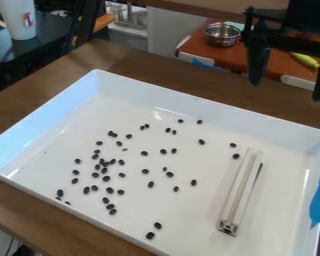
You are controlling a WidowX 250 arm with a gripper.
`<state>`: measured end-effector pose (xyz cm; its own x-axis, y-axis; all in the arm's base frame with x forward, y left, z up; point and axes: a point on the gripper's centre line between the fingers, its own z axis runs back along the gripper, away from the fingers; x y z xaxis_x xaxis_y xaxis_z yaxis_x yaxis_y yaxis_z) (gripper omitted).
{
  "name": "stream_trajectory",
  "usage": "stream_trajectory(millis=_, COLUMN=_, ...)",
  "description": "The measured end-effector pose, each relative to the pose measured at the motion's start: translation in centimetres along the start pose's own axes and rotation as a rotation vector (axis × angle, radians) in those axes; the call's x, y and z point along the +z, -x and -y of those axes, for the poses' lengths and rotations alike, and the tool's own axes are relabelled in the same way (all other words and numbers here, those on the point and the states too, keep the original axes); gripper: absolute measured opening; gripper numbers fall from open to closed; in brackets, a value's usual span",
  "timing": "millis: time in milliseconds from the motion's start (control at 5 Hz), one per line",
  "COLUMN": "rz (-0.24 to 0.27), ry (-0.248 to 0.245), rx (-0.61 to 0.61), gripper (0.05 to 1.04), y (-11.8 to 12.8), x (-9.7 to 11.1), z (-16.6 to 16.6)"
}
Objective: Sweep into pile
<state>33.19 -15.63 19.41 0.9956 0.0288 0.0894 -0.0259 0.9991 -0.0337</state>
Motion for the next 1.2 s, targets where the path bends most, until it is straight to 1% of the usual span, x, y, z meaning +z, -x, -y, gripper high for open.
stream_trajectory(millis=200, rz=-0.046, ry=-0.025, rx=0.001, gripper=0.999, y=0.3, x=-1.8, z=-0.1)
stream_trajectory(millis=400, rz=-0.058, ry=-0.035, rx=0.004, gripper=0.999, y=0.7, x=-4.0, z=-0.4)
stream_trajectory(millis=600, rz=-0.055, ry=-0.08, rx=0.015, gripper=0.999, y=1.5, x=-6.7, z=-1.5)
stream_trajectory(millis=800, rz=0.048, ry=-0.086, rx=0.029, gripper=0.999, y=2.2, x=-6.4, z=-2.8)
stream_trajectory(millis=1000, rz=0.054, ry=-0.077, rx=0.05, gripper=0.999, y=3.3, x=-8.1, z=-4.2)
stream_trajectory(millis=1200, rz=0.075, ry=0.001, rx=0.094, gripper=0.999, y=3.2, x=-8.0, z=-4.3)
